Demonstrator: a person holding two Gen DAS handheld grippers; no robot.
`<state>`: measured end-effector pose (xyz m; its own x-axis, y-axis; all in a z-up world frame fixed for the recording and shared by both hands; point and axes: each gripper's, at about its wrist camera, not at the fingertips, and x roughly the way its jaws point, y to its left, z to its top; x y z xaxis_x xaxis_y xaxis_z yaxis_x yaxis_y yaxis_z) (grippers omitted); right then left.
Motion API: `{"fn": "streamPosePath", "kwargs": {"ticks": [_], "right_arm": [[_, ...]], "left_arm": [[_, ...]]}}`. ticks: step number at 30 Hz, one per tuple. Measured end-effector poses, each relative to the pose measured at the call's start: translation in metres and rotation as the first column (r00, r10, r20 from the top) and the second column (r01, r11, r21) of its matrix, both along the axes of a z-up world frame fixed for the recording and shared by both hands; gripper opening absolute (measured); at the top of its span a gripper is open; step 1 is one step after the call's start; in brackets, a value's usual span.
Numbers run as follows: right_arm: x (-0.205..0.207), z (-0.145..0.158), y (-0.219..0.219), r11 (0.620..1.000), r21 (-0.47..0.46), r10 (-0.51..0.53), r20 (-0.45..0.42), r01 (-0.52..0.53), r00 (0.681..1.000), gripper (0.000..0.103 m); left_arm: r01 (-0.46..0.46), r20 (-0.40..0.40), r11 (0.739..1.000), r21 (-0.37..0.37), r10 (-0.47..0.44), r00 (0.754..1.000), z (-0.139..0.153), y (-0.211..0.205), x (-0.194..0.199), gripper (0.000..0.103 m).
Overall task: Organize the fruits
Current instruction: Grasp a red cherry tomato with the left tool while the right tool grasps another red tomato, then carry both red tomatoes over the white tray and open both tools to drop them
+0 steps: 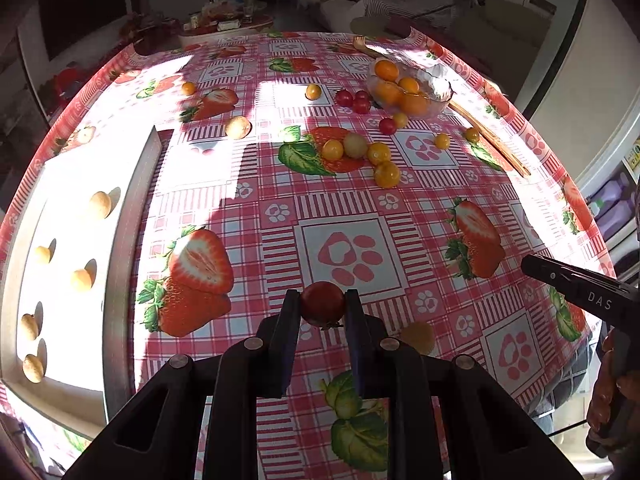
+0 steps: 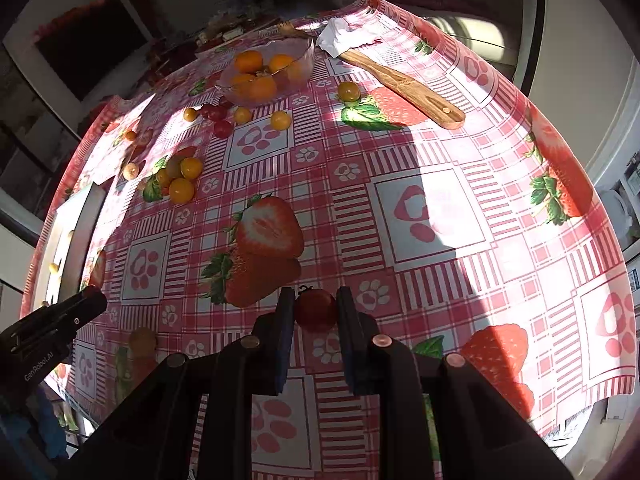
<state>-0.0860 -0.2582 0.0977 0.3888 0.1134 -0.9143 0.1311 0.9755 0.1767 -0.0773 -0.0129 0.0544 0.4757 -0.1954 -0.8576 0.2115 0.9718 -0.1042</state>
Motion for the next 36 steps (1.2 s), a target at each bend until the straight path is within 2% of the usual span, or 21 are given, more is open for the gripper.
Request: {"fn": "streamPosePath", "kwargs": {"ticks": [11,18,28,36], "right_arm": [[0.013,0.007,0.052,0.994,0.002,0.11,-0.004,-0.11,0.994,0.023],[0.027,0.014,0.1,0.979,0.014,0.202,0.002,-0.202,0.979,0.023],[0.052,0.023,0.189,0.934,0.06,0.352,0.009,-0.352,0.936,0.023],[0.071,0.026,0.262,0.883,0.088,0.462,0.01,-0.461,0.887,0.023]], "left_arm": [[-0.089,0.052,0.996,-0.025,0.09,0.995,0.016,0.052,-0.012,0.024],[-0.175,0.082,0.984,-0.024,0.176,0.981,0.022,0.101,-0.016,0.024],[-0.321,0.1,0.947,0.023,0.317,0.943,0.017,0.182,-0.004,0.024],[-0.37,0.06,0.928,0.041,0.367,0.928,-0.005,0.214,0.017,0.024]]}}
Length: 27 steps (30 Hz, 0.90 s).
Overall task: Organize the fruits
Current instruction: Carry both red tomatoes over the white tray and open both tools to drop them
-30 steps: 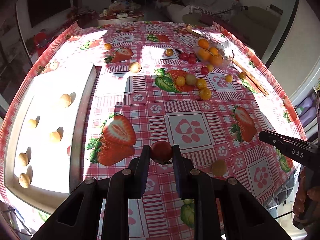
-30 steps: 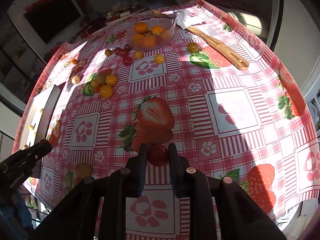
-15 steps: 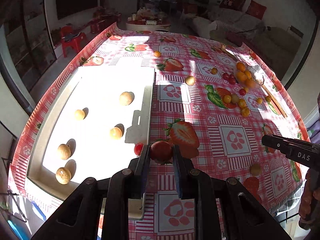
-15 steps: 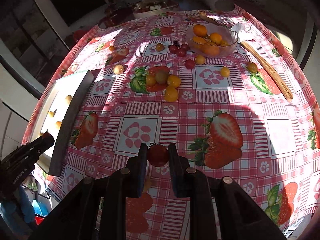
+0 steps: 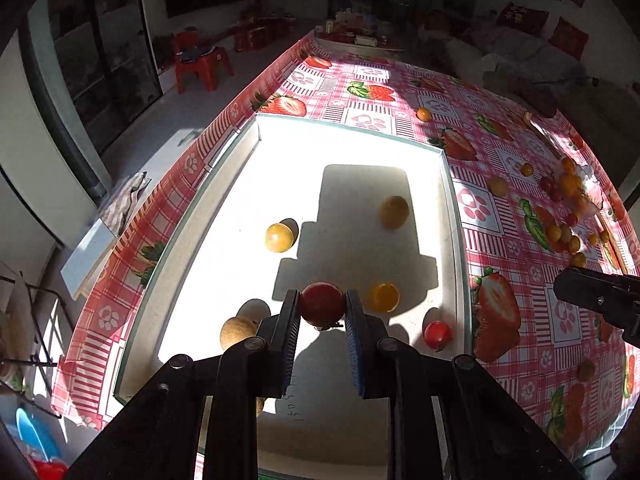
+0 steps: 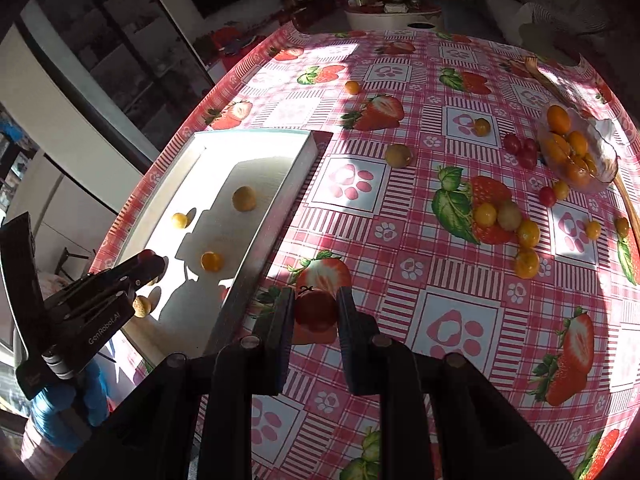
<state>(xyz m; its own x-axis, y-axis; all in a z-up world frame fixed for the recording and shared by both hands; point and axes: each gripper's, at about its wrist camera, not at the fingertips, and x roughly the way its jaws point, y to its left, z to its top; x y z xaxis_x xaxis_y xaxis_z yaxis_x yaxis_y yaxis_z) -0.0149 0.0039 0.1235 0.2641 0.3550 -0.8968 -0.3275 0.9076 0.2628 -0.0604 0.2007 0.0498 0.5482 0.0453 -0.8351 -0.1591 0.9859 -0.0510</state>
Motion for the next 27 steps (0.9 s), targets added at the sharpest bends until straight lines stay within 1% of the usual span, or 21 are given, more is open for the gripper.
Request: {"fn": "streamPosePath", "kwargs": {"ticks": [4,8,14,22,25,27], "right_arm": [[0.012,-0.002,0.034,0.998,0.002,0.058,-0.003,-0.058,0.998,0.023],[0.028,-0.01,0.061,0.996,0.002,0.095,-0.019,-0.095,0.995,0.023],[0.052,-0.035,0.092,0.991,-0.005,0.135,-0.077,-0.136,0.988,0.023],[0.06,-0.063,0.116,0.982,-0.051,0.174,-0.125,-0.181,0.977,0.023],[0.061,-0.07,0.12,0.98,-0.07,0.175,-0.136,-0.186,0.975,0.023],[0.061,-0.073,0.123,0.977,-0.084,0.185,-0.128,-0.196,0.974,0.023]], "left_arm": [[0.001,-0.029,1.0,0.009,-0.001,1.0,-0.012,0.001,0.009,0.024],[0.002,-0.05,1.0,0.018,-0.001,0.999,-0.02,0.002,0.014,0.024],[0.0,-0.066,1.0,0.012,0.001,0.998,-0.027,0.002,0.019,0.024],[0.002,-0.067,1.0,0.016,-0.001,0.998,-0.028,0.001,0.018,0.024],[0.007,-0.066,1.0,0.027,-0.005,0.998,-0.029,-0.001,0.018,0.024],[0.008,-0.063,0.999,0.032,-0.006,0.998,-0.029,-0.001,0.018,0.024]]}}
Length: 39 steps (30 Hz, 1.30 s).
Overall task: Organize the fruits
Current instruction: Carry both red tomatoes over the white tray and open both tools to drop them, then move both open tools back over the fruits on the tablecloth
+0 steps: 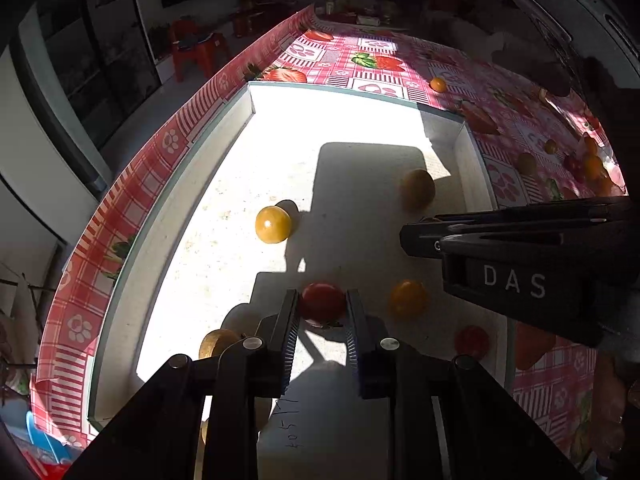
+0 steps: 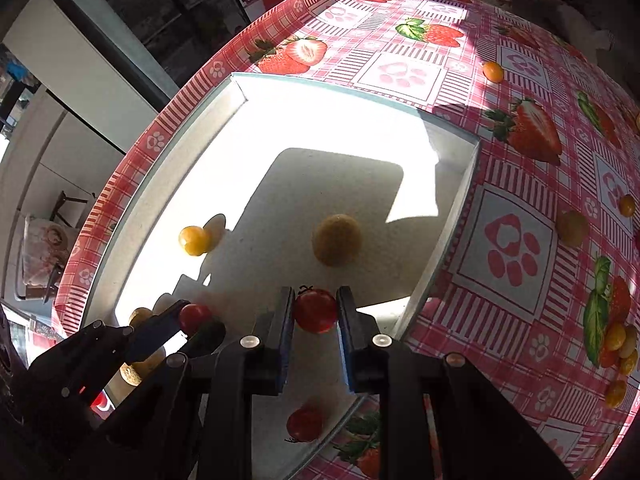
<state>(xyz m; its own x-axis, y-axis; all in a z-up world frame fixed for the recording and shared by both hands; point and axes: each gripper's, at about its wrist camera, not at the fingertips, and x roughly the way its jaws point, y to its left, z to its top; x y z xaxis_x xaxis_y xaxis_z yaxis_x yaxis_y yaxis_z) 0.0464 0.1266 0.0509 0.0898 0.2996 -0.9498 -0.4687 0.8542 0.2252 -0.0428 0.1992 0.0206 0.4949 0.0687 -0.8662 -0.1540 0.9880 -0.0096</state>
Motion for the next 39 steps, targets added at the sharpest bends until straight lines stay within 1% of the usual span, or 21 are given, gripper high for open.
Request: {"fn": "streamPosePath", "kwargs": {"ticks": [3,4,6,10,11,12,13,14,15,16,21,23,28,34,39], "right_arm": [[-0.002,-0.001,0.006,0.999,-0.034,0.028,0.028,-0.027,0.999,0.024],[-0.002,-0.001,0.006,0.999,-0.036,0.033,0.031,-0.032,0.999,0.026],[0.0,-0.001,0.005,0.999,-0.021,0.037,0.021,-0.037,0.999,0.033],[0.002,0.008,0.002,1.0,-0.01,0.021,0.051,-0.021,0.998,0.057],[0.002,0.012,0.002,1.0,-0.004,0.015,0.059,-0.015,0.998,0.061],[0.002,0.015,0.0,1.0,0.0,0.008,0.068,-0.008,0.998,0.062],[0.002,0.018,-0.002,1.0,0.002,-0.002,0.078,0.001,0.997,0.066],[0.002,0.022,-0.005,1.0,0.007,-0.013,0.086,0.013,0.996,0.071],[0.002,0.026,-0.008,1.0,0.017,-0.025,0.092,0.023,0.995,0.072],[0.002,0.029,-0.012,0.999,0.03,-0.035,0.095,0.033,0.995,0.073],[-0.001,0.041,-0.029,0.996,0.049,-0.086,0.111,0.081,0.99,0.075],[-0.001,0.044,-0.036,0.992,0.067,-0.109,0.111,0.102,0.988,0.08],[-0.008,0.05,-0.068,0.983,0.086,-0.168,0.098,0.16,0.981,0.081],[-0.022,0.045,-0.118,0.971,0.065,-0.235,0.079,0.23,0.969,0.081],[-0.032,0.043,-0.168,0.955,0.027,-0.296,0.093,0.295,0.951,0.081]], "left_arm": [[-0.005,0.005,1.0,0.0,0.005,1.0,0.0,0.0,-0.001,0.024],[-0.006,0.008,1.0,0.002,0.006,1.0,0.0,0.0,-0.002,0.024],[-0.001,0.01,1.0,0.008,0.001,1.0,0.0,-0.001,-0.003,0.024],[0.015,0.008,1.0,0.025,-0.015,1.0,0.0,-0.003,-0.005,0.025],[0.018,0.008,1.0,0.026,-0.018,1.0,0.0,-0.003,-0.006,0.027],[0.022,0.01,0.999,0.024,-0.022,1.0,0.0,-0.003,-0.006,0.045],[0.022,0.021,0.999,0.026,-0.022,1.0,0.002,-0.003,-0.008,0.071],[0.015,0.046,0.999,0.044,-0.017,0.999,0.005,-0.004,-0.011,0.077],[0.015,0.066,0.998,0.06,-0.019,0.998,0.008,-0.005,-0.013,0.077],[0.025,0.068,0.997,0.066,-0.03,0.997,0.01,-0.006,-0.013,0.077],[0.025,0.055,0.998,0.059,-0.029,0.998,0.013,-0.008,-0.014,0.077],[0.025,0.054,0.998,0.057,-0.028,0.998,0.015,-0.01,-0.017,0.077],[0.034,0.059,0.997,0.067,-0.038,0.998,0.023,-0.021,-0.02,0.077],[0.076,0.076,0.995,0.072,-0.081,0.994,0.037,-0.046,-0.02,0.077],[0.14,0.092,0.989,0.057,-0.144,0.985,0.052,-0.076,-0.017,0.077]]}}
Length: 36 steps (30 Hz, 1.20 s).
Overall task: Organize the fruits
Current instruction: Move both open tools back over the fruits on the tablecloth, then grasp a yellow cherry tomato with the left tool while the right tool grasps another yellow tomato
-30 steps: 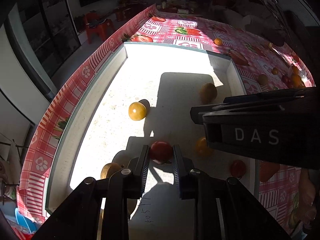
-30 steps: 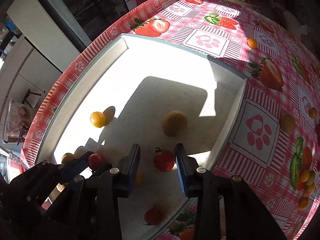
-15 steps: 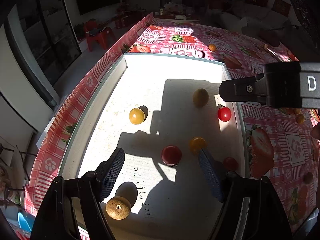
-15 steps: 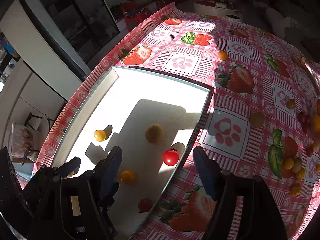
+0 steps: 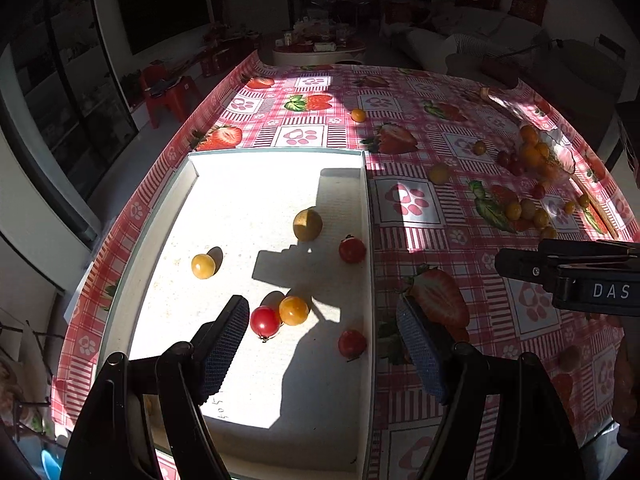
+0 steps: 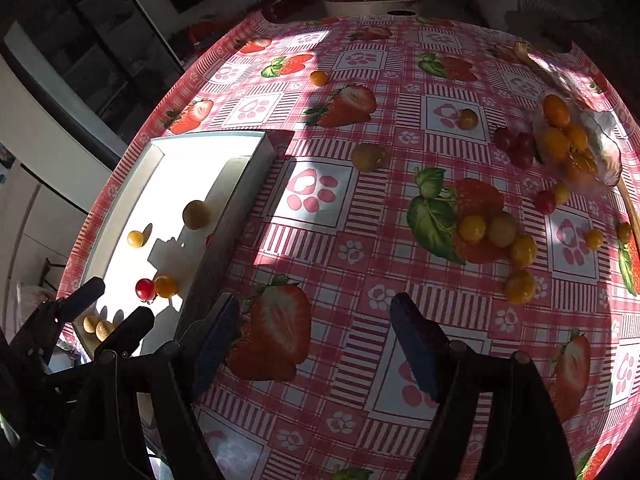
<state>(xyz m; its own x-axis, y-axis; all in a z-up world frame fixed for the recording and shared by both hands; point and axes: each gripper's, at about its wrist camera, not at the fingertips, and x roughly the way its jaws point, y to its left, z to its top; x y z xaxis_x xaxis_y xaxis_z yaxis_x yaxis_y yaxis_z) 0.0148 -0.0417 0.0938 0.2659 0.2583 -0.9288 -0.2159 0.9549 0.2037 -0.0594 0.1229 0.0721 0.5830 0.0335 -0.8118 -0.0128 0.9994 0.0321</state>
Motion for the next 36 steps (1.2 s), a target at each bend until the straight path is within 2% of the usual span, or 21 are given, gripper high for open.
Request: {"fn": "streamPosePath", "kwargs": {"ticks": [8,17,24,27,30,36], "right_arm": [[0.0,0.004,-0.091,0.985,-0.053,-0.16,0.026,0.161,0.987,0.081],[0.01,-0.005,-0.166,0.945,-0.099,-0.308,0.058,0.313,0.949,0.081],[0.026,-0.015,-0.192,0.918,-0.123,-0.365,0.113,0.377,0.924,0.08],[0.034,-0.022,-0.195,0.917,-0.132,-0.364,0.113,0.377,0.925,0.075],[0.041,-0.027,-0.197,0.916,-0.142,-0.361,0.12,0.375,0.925,0.07],[0.055,-0.031,-0.192,0.912,-0.178,-0.344,0.157,0.369,0.926,0.07]], "left_arm": [[0.12,0.001,0.993,0.0,-0.12,0.993,0.008,-0.067,0.023,0.077],[0.174,-0.041,0.984,-0.034,-0.175,0.984,-0.014,-0.126,0.064,0.077],[0.226,-0.053,0.974,0.021,-0.225,0.973,-0.037,-0.159,0.092,0.077],[0.249,-0.059,0.967,0.052,-0.246,0.968,-0.046,-0.168,0.1,0.077],[0.268,-0.065,0.962,0.053,-0.264,0.962,-0.052,-0.173,0.108,0.066],[0.278,-0.056,0.96,0.04,-0.275,0.96,-0.056,-0.181,0.122,0.066]]}}
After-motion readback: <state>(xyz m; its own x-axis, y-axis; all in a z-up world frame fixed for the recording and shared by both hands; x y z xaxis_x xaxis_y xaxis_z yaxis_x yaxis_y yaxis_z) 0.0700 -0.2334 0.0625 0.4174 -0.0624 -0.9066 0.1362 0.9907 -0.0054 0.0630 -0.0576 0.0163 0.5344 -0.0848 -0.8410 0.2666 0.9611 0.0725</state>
